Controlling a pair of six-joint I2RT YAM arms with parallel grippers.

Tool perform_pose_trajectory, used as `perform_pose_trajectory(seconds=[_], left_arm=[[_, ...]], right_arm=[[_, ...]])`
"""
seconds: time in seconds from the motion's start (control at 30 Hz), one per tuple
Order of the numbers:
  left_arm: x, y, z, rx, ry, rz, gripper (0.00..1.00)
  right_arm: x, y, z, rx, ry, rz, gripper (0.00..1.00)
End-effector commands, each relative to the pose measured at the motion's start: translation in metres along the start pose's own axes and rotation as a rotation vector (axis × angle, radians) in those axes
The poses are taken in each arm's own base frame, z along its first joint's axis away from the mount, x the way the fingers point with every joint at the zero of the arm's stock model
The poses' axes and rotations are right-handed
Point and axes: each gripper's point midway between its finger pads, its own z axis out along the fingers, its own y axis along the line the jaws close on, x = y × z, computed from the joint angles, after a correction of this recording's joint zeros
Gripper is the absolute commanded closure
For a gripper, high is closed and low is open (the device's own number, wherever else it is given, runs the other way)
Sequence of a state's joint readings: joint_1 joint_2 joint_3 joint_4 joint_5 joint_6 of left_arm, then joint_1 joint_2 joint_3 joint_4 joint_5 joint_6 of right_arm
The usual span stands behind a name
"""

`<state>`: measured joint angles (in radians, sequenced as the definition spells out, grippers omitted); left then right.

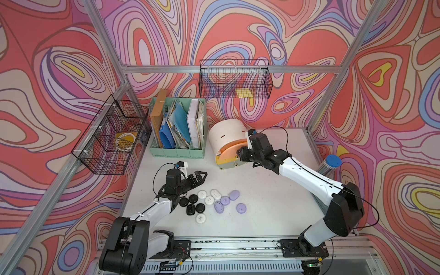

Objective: Put the bluetooth earphones in the drawer according to color
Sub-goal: Open the drawer in the storage box.

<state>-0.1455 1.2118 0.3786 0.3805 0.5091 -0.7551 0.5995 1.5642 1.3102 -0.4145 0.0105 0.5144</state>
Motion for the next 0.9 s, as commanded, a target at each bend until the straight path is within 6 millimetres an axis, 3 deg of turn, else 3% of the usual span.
perform_pose_trajectory(seconds=[0.0,0.3,0.6,0.87], left_arm=[[-0.008,-0.007,-0.003,0.002,-0.021,0.036,0.01],[-0.009,-0.006,-0.004,-0.009,-0.03,0.039,0.01],[-0.009,-0.006,-0.006,-0.01,-0.038,0.038,0.01],[-0.01,-0.012,-0.012,0.007,-0.057,0.033,0.01]], right_arm=[[0.021,-0.01,-0.014,0.019,0.038,0.026,0.95],[0.045,-0.013,-0.046,-0.027,0.04,0.072,0.93],[0.059,-0.018,-0.054,-0.036,0.054,0.09,0.89],[0.06,-0.024,-0.065,-0.013,0.037,0.071,0.46]])
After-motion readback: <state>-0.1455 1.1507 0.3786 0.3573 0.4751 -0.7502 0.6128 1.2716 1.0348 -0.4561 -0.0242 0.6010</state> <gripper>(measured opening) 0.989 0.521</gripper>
